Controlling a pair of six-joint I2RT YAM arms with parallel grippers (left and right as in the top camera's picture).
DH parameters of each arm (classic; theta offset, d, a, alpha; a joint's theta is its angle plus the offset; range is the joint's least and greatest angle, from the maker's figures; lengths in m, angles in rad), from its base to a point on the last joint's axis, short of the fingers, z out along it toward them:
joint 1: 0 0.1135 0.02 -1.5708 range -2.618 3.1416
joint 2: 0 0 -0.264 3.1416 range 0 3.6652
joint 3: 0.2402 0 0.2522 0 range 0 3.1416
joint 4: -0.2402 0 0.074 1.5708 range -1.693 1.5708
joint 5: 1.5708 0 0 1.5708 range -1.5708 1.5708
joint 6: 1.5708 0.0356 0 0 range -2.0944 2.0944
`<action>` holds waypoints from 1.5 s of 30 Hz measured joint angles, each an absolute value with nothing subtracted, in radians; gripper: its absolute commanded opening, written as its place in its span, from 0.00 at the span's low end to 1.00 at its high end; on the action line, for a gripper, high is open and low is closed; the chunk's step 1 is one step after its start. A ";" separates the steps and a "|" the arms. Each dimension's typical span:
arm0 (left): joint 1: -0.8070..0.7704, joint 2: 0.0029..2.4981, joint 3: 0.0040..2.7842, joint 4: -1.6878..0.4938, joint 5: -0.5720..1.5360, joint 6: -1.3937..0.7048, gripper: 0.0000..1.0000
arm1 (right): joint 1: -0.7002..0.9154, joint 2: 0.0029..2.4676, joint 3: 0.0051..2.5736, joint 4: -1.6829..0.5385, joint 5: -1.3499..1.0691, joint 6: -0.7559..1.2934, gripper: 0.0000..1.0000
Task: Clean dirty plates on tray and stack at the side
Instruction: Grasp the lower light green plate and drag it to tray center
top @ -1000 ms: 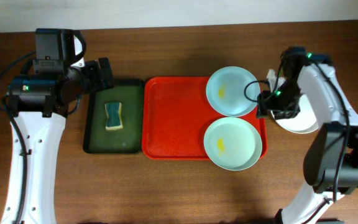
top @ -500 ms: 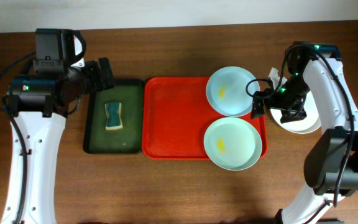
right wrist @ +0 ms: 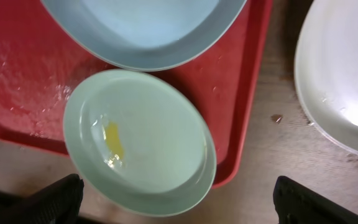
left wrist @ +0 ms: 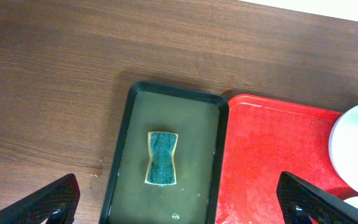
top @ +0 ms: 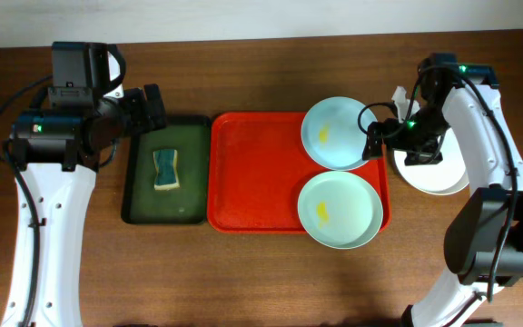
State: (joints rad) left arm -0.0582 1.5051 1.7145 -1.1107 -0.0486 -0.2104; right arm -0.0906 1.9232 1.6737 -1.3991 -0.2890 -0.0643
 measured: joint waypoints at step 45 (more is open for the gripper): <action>-0.058 1.505 1.715 -1.111 -0.049 -0.211 0.99 | 0.230 1.923 1.237 -0.850 -0.500 0.395 0.04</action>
State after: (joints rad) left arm -0.0582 1.5051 1.7145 -1.1107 -0.0486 -0.2108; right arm 0.2302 1.9232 1.2373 -0.8501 -0.4995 0.3954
